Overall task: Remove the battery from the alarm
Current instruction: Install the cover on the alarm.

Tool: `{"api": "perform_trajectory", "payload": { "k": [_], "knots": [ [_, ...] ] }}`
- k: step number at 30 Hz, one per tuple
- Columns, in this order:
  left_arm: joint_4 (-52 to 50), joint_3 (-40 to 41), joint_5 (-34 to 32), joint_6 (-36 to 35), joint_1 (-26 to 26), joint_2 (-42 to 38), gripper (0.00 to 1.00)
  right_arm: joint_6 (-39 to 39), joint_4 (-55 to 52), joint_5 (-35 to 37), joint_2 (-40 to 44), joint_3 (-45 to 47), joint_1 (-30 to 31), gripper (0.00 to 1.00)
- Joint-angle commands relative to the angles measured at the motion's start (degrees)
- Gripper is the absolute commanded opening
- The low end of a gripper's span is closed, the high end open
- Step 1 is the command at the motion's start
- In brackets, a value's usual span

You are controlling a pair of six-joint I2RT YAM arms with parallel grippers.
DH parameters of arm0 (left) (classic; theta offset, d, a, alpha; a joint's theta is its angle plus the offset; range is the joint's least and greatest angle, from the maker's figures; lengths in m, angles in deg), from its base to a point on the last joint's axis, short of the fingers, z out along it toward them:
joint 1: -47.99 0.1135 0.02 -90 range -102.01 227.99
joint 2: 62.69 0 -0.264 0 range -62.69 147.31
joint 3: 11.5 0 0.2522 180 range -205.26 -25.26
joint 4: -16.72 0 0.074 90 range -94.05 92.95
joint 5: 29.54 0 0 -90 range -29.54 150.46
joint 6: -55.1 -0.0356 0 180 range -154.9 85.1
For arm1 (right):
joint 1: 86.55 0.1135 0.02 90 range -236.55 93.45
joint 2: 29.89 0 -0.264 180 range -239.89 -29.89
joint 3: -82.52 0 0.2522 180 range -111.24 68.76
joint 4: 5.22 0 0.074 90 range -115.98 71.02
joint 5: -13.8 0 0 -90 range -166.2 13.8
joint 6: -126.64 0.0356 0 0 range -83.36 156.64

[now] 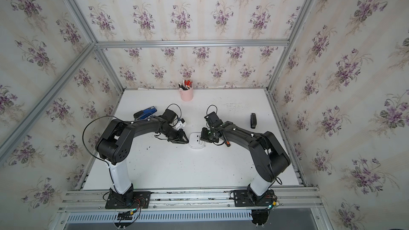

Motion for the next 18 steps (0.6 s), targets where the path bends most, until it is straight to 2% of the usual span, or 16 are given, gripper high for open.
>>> {"api": "perform_trajectory", "payload": {
  "k": [1,17,18],
  "knots": [
    [-2.5,0.5,-4.9,-1.0,-0.2,0.8,0.36,-0.6,-0.4,0.4,0.1,0.2,0.1,0.0],
    [-2.6,0.9,-5.1,-1.0,-0.4,0.4,0.35,1.4,2.8,-1.1,-1.2,0.9,1.0,0.0],
    [-2.6,0.9,-5.1,-1.0,-0.3,0.4,0.36,1.4,2.9,-1.3,-1.2,1.0,1.0,0.03]
  ]
}}
